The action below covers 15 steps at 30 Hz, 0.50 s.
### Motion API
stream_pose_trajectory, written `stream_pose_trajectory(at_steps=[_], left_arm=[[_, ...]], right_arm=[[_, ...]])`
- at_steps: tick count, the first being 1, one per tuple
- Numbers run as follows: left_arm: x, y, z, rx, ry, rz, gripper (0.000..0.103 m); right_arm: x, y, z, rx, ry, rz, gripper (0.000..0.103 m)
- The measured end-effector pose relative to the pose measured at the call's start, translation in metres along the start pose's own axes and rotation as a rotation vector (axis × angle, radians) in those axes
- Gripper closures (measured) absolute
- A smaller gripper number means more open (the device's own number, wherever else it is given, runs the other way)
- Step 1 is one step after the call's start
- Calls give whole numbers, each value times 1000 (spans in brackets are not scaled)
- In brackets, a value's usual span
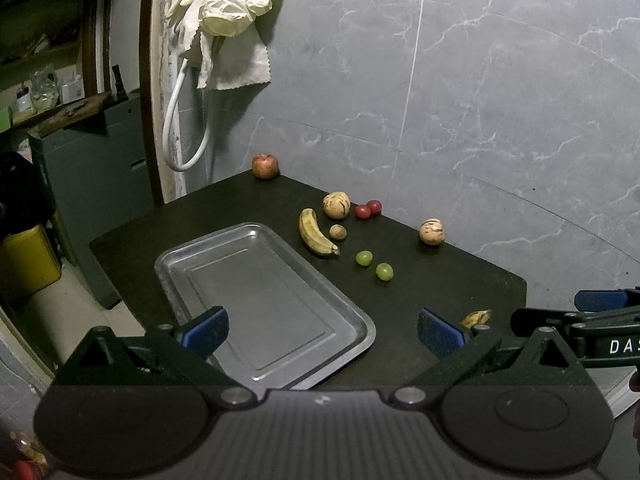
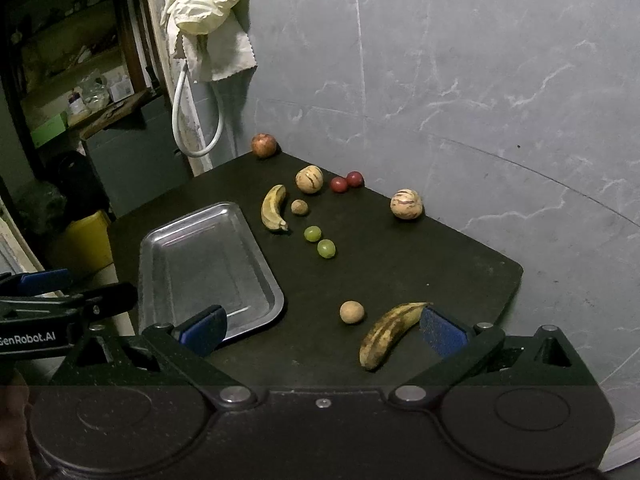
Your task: Organize fruits
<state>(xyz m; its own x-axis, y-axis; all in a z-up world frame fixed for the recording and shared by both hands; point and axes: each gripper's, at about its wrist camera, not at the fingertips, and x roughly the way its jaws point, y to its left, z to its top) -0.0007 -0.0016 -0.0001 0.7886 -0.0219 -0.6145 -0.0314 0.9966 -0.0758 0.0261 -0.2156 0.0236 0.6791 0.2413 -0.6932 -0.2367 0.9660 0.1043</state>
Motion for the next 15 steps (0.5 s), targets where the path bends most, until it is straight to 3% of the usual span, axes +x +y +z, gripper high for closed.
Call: stream_pose_trajectory(at_steps=[15], left_arm=[[0, 1, -1, -1, -2, -1, 0]], right_arm=[[0, 1, 0, -3, 0, 1, 0]])
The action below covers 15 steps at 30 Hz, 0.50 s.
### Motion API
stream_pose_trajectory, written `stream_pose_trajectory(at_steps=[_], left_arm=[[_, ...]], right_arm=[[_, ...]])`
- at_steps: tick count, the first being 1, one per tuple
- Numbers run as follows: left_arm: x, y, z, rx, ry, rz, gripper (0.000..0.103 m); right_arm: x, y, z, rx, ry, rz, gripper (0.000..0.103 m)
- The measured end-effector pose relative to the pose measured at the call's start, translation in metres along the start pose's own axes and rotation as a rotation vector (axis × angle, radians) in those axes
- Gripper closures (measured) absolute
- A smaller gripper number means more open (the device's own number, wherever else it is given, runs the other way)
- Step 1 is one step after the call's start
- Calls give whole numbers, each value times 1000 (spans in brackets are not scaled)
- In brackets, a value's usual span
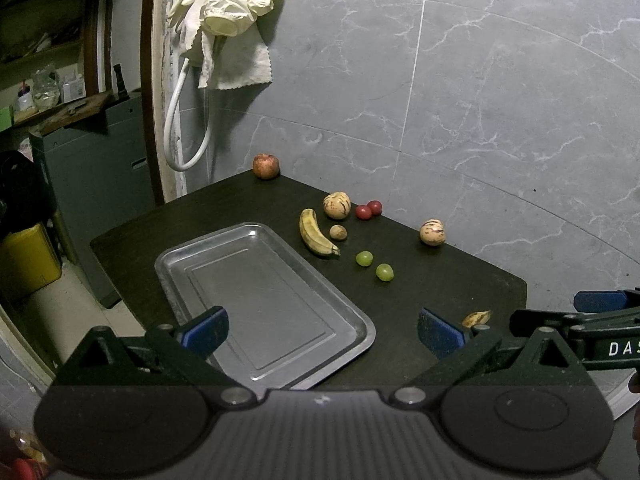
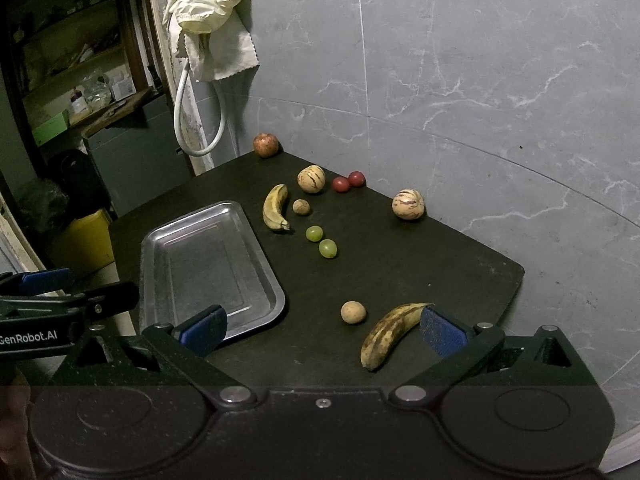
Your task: Organize fruits
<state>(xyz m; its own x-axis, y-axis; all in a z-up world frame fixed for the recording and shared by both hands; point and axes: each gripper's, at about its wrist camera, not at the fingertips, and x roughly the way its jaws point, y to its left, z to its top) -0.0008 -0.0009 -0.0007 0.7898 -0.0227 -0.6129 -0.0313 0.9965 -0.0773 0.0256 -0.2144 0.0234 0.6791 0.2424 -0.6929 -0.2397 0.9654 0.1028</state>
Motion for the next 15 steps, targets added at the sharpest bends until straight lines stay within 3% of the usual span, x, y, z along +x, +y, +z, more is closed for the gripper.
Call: stream_pose_trajectory(at_steps=[15], left_arm=[[0, 1, -1, 0, -1, 0, 0]], right_arm=[[0, 0, 0, 0, -1, 0, 0]])
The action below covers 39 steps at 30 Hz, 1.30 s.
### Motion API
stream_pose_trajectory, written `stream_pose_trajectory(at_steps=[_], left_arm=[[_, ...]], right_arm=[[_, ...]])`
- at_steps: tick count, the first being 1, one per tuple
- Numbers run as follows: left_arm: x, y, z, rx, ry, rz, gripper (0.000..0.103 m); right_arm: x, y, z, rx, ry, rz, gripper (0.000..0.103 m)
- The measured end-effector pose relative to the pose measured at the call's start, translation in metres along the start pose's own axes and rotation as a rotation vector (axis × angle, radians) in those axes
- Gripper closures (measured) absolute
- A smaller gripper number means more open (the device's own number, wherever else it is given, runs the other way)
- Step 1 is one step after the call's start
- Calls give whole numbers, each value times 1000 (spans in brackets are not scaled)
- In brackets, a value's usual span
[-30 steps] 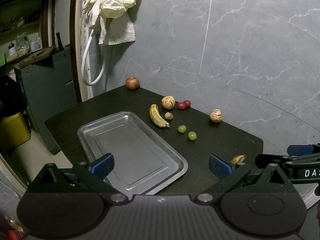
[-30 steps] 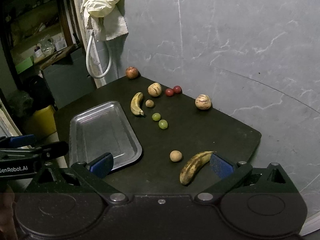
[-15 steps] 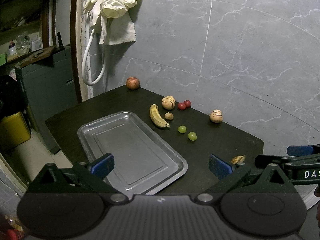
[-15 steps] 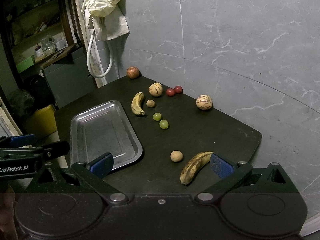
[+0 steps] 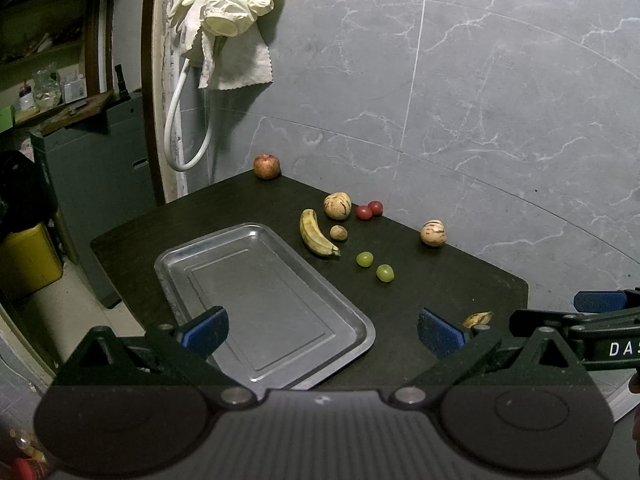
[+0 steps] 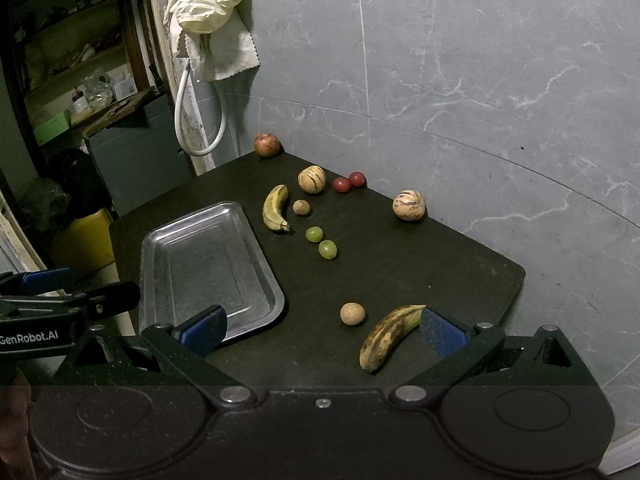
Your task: Organize fruits
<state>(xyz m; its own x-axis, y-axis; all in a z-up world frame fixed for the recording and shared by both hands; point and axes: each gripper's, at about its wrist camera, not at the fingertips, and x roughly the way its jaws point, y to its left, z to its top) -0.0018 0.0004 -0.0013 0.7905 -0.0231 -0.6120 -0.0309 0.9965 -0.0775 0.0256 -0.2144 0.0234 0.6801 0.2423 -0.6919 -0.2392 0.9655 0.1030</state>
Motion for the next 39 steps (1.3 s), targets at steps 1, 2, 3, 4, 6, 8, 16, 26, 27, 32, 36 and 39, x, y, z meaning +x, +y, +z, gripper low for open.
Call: stream_pose_trajectory(at_steps=[1, 2, 3, 4, 6, 8, 16, 26, 27, 32, 36, 39], left_arm=[[0, 0, 0, 0, 0, 0, 0], [0, 0, 0, 0, 0, -1, 0], [0, 0, 0, 1, 0, -1, 0], [0, 0, 0, 1, -1, -1, 0], [0, 0, 0, 0, 0, -1, 0], [0, 0, 0, 0, 0, 0, 0], [0, 0, -1, -1, -1, -1, 0], [1, 1, -3, -30, -7, -33, 0], [3, 2, -2, -33, -2, -36, 0], [6, 3, 0, -41, 5, -42, 0], [8, 8, 2, -66, 3, -93, 0], [11, 14, 3, -87, 17, -140, 0]], right_arm=[[0, 0, 0, 0, 1, -1, 0], [0, 0, 0, 1, 1, 0, 0], [0, 0, 0, 1, 1, 1, 0], [0, 0, 0, 1, 2, 0, 0], [0, 0, 0, 1, 0, 0, 0], [0, -1, 0, 1, 1, 0, 0], [0, -1, 0, 4, 3, 2, 0], [1, -2, 0, 7, 4, 1, 0], [1, -2, 0, 7, 4, 1, 0], [4, -3, -1, 9, 8, 3, 0], [5, -4, -1, 14, 7, 1, 0], [5, -6, -1, 32, -9, -3, 0]])
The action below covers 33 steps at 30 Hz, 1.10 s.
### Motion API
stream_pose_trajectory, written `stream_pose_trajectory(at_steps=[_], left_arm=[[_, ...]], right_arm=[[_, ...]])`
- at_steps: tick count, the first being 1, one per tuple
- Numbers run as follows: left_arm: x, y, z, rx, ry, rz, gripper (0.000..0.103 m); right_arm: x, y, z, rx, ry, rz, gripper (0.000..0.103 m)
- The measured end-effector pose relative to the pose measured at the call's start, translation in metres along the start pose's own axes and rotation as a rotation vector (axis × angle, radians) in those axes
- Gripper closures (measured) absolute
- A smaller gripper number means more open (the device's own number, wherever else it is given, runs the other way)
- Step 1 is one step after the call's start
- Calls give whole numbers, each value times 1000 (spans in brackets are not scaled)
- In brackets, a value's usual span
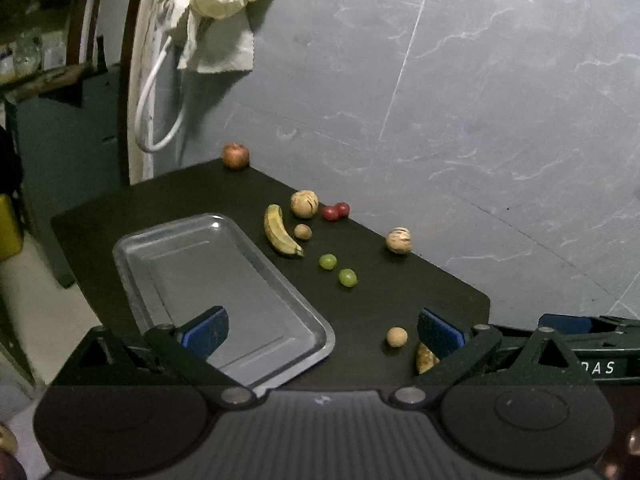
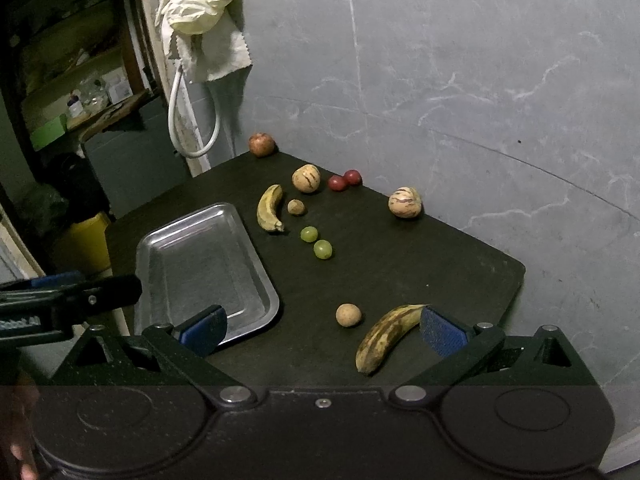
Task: Organize fruits
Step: 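Move the left tool toward a green grape while the right tool approaches the spotted banana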
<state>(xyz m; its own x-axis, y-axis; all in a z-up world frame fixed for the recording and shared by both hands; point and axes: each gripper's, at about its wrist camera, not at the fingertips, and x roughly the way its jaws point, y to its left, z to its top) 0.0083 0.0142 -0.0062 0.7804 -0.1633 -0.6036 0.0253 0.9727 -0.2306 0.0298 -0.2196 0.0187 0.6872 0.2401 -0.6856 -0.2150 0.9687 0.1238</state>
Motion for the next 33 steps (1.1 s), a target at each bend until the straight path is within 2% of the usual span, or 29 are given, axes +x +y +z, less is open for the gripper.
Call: stream_pose_trajectory(at_steps=[6, 12, 16, 21, 26, 33], left_arm=[[-1, 3, 8, 20, -14, -6, 0], [18, 23, 20, -10, 53, 6, 0], [37, 35, 26, 22, 95, 7, 0], [61, 48, 42, 67, 113, -66, 0], [88, 62, 60, 81, 118, -146, 0], [127, 65, 71, 136, 154, -252, 1]], right_arm=[[-8, 1, 3, 2, -78, -4, 0], [9, -1, -1, 71, 0, -19, 1], [19, 1, -2, 122, 9, -55, 1], [34, 12, 7, 164, 2, -145, 1], [54, 19, 6, 204, 69, -186, 1], [69, 31, 2, 213, 103, -326, 1]])
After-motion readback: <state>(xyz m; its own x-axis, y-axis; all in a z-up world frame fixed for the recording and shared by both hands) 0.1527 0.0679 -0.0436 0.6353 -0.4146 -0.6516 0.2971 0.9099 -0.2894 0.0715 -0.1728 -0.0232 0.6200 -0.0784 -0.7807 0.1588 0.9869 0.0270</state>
